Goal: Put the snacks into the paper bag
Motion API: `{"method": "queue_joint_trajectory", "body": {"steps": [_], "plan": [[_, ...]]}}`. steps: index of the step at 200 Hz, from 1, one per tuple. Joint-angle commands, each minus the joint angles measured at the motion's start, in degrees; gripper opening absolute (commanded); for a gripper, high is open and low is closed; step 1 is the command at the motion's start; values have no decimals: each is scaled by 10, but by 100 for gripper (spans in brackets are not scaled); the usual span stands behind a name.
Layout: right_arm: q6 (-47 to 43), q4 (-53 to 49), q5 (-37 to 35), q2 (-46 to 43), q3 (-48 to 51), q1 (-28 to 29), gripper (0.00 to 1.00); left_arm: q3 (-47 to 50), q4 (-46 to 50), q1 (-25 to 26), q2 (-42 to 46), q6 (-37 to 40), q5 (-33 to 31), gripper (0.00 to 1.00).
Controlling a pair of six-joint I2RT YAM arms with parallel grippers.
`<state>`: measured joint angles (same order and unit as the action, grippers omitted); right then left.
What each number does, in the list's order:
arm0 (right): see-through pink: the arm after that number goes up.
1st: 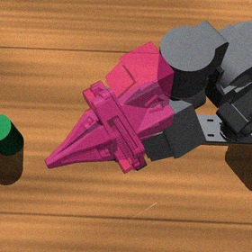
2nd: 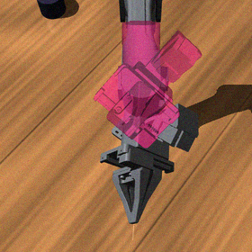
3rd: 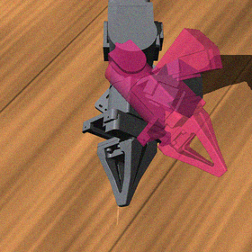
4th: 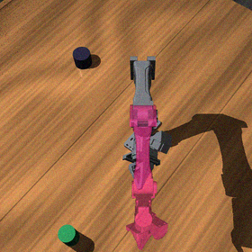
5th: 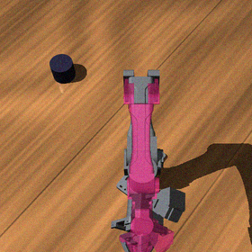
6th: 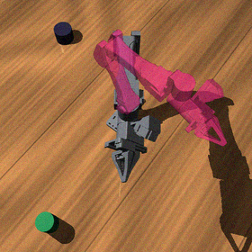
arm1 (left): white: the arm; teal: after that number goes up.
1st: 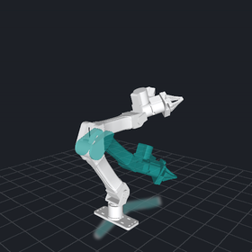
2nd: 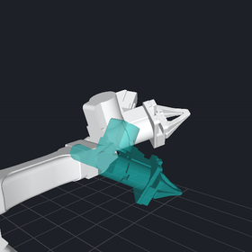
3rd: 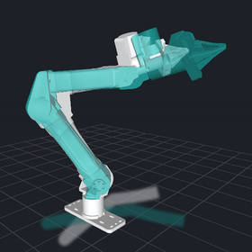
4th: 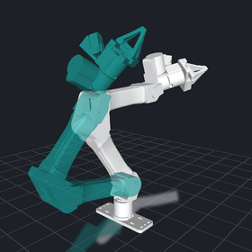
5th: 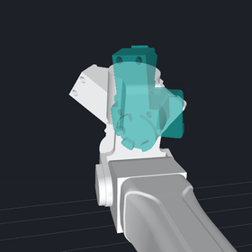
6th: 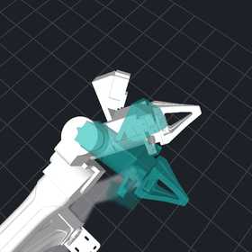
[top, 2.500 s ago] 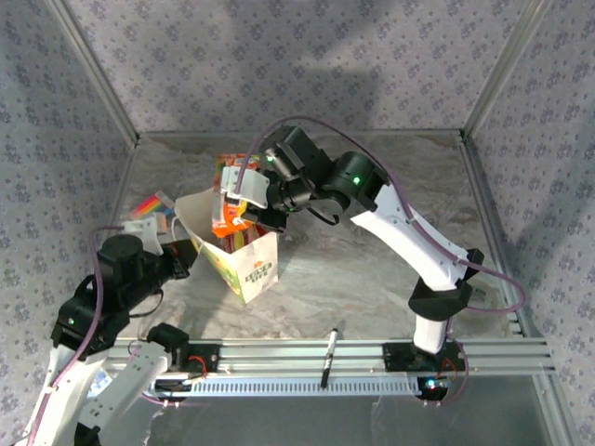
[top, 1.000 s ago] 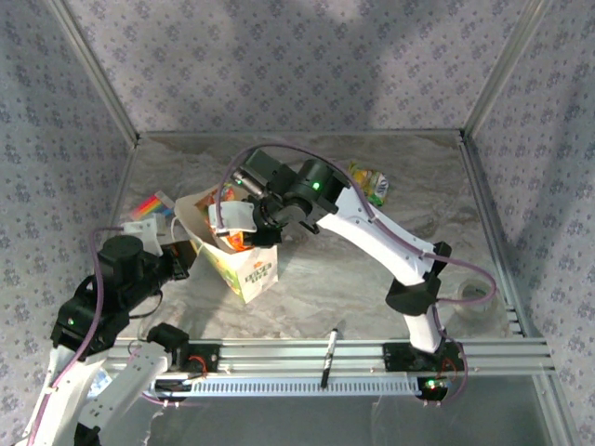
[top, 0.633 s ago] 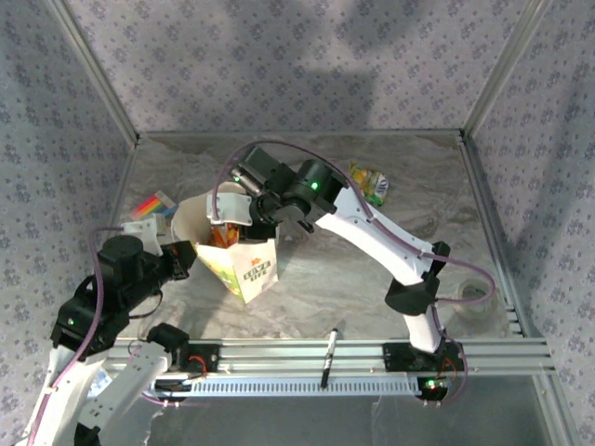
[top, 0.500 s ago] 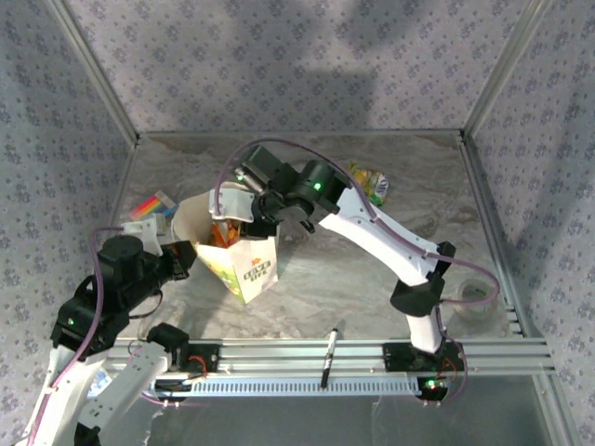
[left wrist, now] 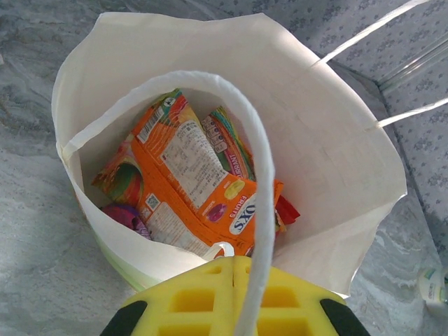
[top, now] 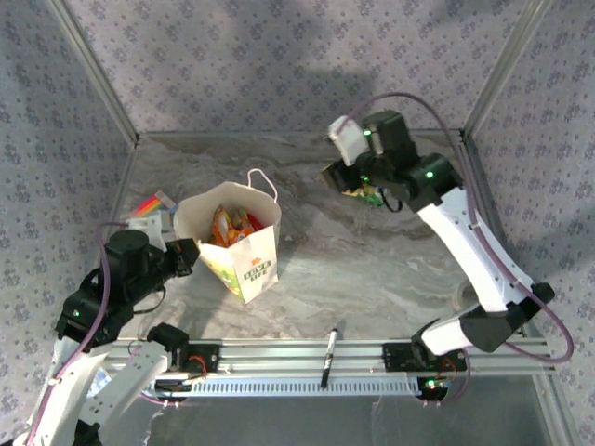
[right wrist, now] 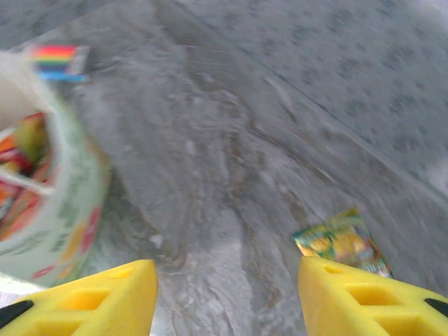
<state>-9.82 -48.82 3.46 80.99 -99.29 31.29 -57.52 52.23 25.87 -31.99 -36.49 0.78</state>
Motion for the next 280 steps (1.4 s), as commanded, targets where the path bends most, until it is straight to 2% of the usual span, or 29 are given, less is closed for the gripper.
{"method": "queue_joint_trajectory", "body": {"steps": [1,32,48,73,99,194,280], "plan": [[97,42,62,-15,55,-70,58,-15,-24,-1,-12,3,8,3],[151,62,126,-19,120,-168,57,-17,-31,-1,-23,-1,10,3],[187,86,136,-21,162,-208,58,-17,-33,0,-27,-2,9,3],[233,116,141,-13,218,-260,58,-15,-35,0,-34,-1,1,3],[263,141,175,5,258,-299,61,-19,-40,-1,-43,1,-4,3],[296,214,193,114,293,-335,68,-25,-30,-1,-39,0,-58,3],[337,267,188,195,305,-336,72,-25,-20,-1,-47,16,-63,3]]}}
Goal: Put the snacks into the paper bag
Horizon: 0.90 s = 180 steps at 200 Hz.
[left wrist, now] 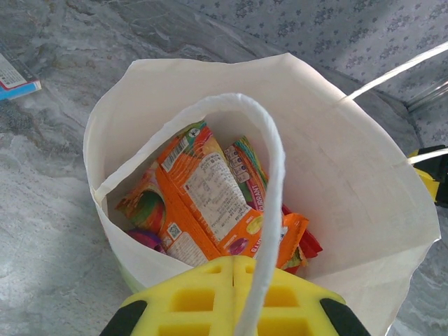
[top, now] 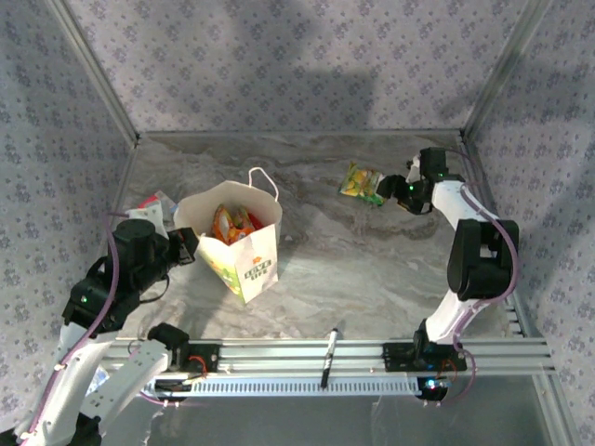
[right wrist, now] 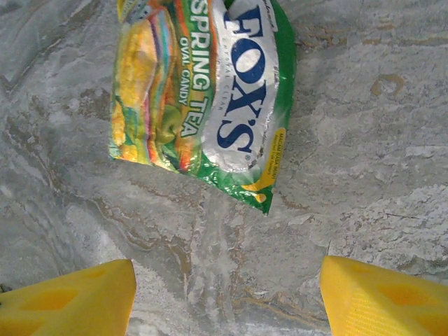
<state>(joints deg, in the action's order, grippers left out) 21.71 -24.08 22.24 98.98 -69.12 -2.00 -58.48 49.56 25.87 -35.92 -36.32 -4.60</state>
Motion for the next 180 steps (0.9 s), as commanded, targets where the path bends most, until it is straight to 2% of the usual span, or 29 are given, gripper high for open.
{"method": "queue_joint_trajectory", "body": {"steps": [1,53,147,180], "plan": [[23,20,1,16,3,-4,72,-16,7,-1,-7,15,-10,3],[43,56,43,55,3,-5,71,-11,1,-1,-10,16,-9,4],[65,109,54,82,39,-6,68,-13,-7,-1,-21,14,7,4],[81,136,61,95,44,-6,62,-20,-10,-1,-27,14,10,4]]}}
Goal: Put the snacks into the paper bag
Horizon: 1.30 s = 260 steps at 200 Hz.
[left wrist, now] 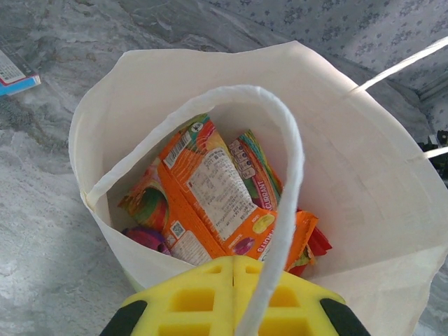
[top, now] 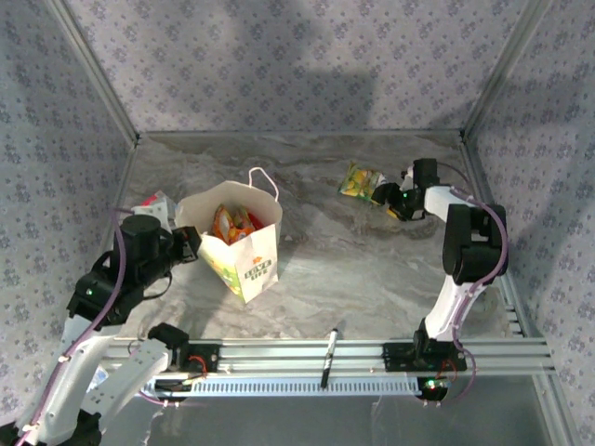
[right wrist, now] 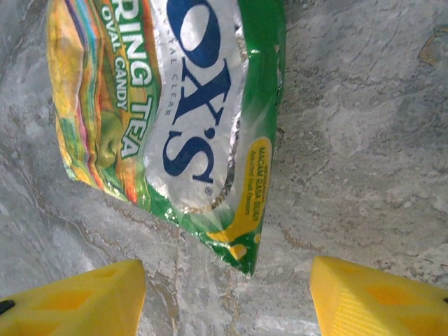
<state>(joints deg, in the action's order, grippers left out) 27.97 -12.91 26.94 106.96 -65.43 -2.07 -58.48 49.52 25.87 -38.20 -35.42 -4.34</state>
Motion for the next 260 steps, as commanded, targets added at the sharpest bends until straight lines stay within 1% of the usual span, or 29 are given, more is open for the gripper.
{"method": "queue_joint_trajectory", "body": {"steps": [1,38,56,89,113,136,163,182,208,225,240,260], "plan": [[18,25,14,15,7,-6,62,-20,-10,-1,-5,5,7,4],[28,50,11,20,15,-6,61,-25,-10,-1,-8,4,17,4],[32,66,10,20,20,-5,57,-24,-10,0,-8,4,15,4],[33,95,32,32,22,-5,51,-16,-16,-1,-9,-1,19,4],[39,106,36,39,23,-5,49,-13,-17,-1,-7,-2,20,4],[47,121,45,48,24,-5,45,-11,-16,-1,-5,-2,19,4],[57,142,44,50,29,-3,33,-9,-16,-1,-3,-3,19,4],[61,144,42,52,25,-4,21,-8,-17,-1,2,-2,19,4],[50,143,49,49,21,-1,9,-6,-14,-1,7,-4,19,4],[33,127,50,41,15,3,6,-7,-12,-1,9,-3,19,4],[10,98,46,32,4,11,5,-6,-11,-1,11,-4,17,4],[-28,52,24,15,-15,25,4,-5,-13,-1,11,-4,17,4]]}}
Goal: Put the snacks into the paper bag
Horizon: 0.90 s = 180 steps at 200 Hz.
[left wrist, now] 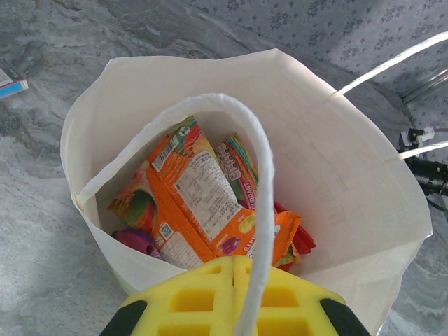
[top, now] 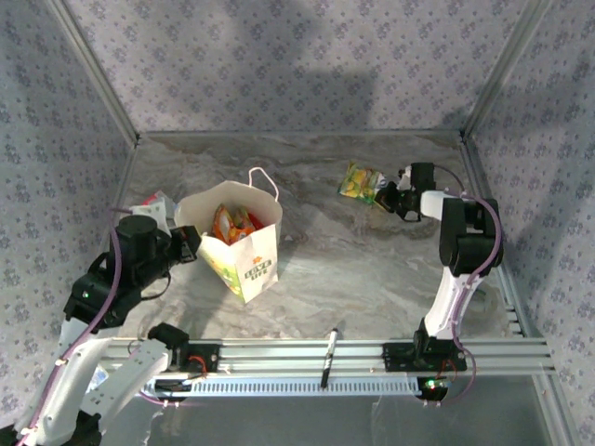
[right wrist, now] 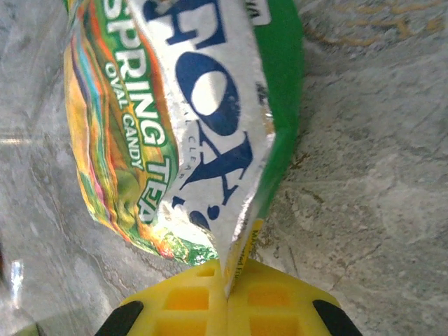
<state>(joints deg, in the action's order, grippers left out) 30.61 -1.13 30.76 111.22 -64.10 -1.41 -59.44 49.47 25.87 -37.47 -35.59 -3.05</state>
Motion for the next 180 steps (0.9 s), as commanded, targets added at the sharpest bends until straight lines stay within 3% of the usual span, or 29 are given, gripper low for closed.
{"method": "queue_joint_trajectory", "body": {"steps": [1,38,130,180], "plan": [[-55,-68,-15,-29,-29,19,4,5,-13,-1,4,-2,4,4],[-87,-116,-37,-64,-60,37,0,3,-12,-1,6,-1,6,4],[-121,-189,-59,-143,-95,73,0,0,-1,-1,26,-3,11,4],[-136,-210,-101,-198,-94,121,0,-4,1,-1,28,2,14,4]]}}
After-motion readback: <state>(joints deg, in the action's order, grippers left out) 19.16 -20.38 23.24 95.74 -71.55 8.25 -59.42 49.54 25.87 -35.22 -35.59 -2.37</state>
